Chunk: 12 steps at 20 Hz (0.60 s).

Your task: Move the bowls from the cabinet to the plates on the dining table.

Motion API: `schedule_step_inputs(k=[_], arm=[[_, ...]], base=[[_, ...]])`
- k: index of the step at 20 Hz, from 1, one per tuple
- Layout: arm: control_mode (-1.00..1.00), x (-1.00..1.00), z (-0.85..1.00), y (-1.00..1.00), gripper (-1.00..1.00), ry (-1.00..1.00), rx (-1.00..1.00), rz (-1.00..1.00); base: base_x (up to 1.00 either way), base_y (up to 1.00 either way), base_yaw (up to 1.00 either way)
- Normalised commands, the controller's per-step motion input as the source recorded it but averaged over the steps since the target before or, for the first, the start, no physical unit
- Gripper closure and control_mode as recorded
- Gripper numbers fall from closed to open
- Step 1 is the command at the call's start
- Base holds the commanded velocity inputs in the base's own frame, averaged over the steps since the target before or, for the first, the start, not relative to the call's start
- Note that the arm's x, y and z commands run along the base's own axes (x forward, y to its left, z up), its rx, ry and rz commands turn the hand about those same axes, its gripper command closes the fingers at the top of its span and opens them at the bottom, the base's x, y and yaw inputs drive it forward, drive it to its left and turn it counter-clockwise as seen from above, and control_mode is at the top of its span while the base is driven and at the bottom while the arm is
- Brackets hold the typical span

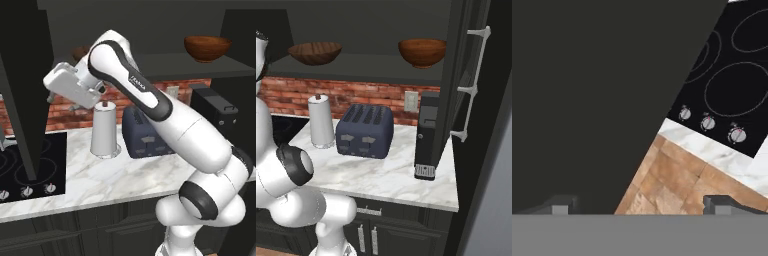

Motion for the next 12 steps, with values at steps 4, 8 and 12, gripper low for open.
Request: schedule_step_inputs(k=[4, 8, 12], arm=[[-1.00, -0.22, 0.00, -0.33, -1.00, -0.15, -0.38, 0.00], [-1.00, -0.15, 0.00, -0.40, -1.00, -0.15, -0.39, 0.00], [-1.00, -0.12, 0.01, -0.41, -1.00, -0.16, -0.40, 0.00]], base=[[0.00, 0.00, 0.00], [0.00, 0.00, 0.00], [0.00, 0.00, 0.00]])
